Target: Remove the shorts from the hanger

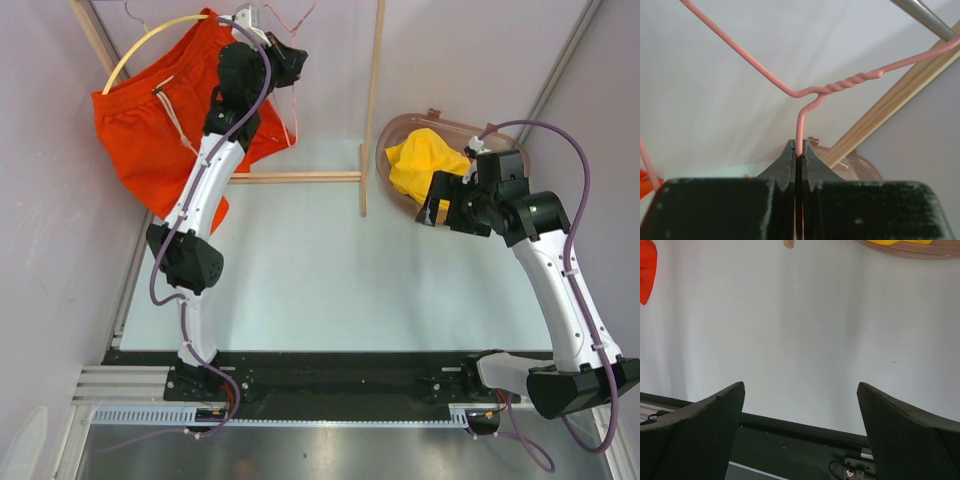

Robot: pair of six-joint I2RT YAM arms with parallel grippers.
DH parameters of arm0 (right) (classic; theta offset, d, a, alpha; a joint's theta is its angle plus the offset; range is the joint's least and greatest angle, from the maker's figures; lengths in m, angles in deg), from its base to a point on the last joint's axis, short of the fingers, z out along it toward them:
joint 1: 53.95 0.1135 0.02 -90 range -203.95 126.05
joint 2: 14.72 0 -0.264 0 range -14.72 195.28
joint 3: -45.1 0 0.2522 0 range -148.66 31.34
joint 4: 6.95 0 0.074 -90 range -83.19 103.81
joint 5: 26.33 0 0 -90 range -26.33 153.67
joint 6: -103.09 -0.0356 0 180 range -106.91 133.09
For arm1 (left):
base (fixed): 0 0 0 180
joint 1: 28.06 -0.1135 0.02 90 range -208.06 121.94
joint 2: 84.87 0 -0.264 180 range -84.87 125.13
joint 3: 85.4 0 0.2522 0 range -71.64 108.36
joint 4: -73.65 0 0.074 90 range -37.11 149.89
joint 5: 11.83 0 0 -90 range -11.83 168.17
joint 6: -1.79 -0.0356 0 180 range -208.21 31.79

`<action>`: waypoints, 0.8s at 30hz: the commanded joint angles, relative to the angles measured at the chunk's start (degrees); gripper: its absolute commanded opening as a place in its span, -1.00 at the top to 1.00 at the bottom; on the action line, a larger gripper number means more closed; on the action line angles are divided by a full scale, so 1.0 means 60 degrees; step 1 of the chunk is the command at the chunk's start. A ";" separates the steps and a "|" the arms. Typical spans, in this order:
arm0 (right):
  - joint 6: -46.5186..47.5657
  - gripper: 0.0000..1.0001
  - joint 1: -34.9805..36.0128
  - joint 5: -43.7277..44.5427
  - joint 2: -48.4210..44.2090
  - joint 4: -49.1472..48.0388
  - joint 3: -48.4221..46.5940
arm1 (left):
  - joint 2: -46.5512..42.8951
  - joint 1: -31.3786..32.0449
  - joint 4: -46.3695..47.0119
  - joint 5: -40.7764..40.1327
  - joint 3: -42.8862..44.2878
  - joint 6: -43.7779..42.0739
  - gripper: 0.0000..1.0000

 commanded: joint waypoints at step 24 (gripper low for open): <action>0.0432 -0.99 -0.0213 -0.0219 0.0418 0.0082 -0.0725 | -0.0496 -0.0194 -0.0196 0.0407 -0.0010 0.0242 -0.03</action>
